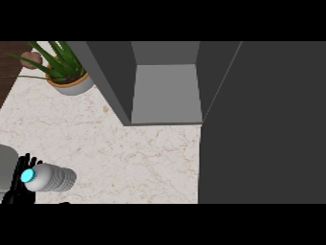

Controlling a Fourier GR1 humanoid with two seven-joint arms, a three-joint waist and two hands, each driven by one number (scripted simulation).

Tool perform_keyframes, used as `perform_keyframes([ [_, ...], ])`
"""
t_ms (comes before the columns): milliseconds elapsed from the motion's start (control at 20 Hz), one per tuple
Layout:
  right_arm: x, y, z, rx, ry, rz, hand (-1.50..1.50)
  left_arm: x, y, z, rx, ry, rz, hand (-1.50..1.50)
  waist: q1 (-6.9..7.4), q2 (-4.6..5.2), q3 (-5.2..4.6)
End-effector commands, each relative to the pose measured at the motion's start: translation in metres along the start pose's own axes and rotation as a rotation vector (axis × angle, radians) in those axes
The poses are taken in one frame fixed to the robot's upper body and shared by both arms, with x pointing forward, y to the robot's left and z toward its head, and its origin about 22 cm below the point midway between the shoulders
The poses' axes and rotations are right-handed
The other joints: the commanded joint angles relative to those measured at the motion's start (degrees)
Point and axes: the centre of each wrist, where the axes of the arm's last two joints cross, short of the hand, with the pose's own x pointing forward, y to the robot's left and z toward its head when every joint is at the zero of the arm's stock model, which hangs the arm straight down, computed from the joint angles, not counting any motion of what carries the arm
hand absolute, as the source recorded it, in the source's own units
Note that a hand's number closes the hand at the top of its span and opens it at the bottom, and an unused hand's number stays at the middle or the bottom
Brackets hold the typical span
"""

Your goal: Pick up the bottled water, place it into the cabinet and close the cabinet

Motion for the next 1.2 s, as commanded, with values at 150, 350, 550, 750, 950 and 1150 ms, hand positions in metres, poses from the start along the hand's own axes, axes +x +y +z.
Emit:
perform_keyframes([
  [150,0.021,0.002,0.005,-0.013,-0.029,0.008,-1.5,-0.039,-0.014,0.014,-0.063,0.025,0.105,-1.5,0.03,0.05,-0.03],
  [350,0.03,0.007,0.008,-0.003,-0.041,0.006,-1.5,-0.04,-0.013,-0.007,-0.029,0.002,0.136,-1.5,-0.26,0.04,-0.07],
  [550,0.034,0.007,0.006,-0.01,-0.041,0.004,-1.5,-0.041,-0.023,-0.019,0.025,-0.018,0.178,1.5,-0.11,0.15,-0.08],
  [750,0.028,0.005,0.01,0.001,-0.037,-0.011,-1.5,-0.042,-0.028,-0.015,0.006,-0.014,0.24,1.5,0.19,0.01,0.01],
  [950,0.024,0.002,0.01,-0.009,-0.024,0.005,-1.5,-0.044,-0.035,-0.021,-0.012,-0.034,0.254,1.5,-0.13,0.1,-0.04],
  [1150,0.013,-0.001,0.013,0.001,-0.024,0.017,-1.5,-0.044,-0.035,-0.02,-0.055,-0.066,0.258,1.5,-0.27,0.04,-0.04],
])
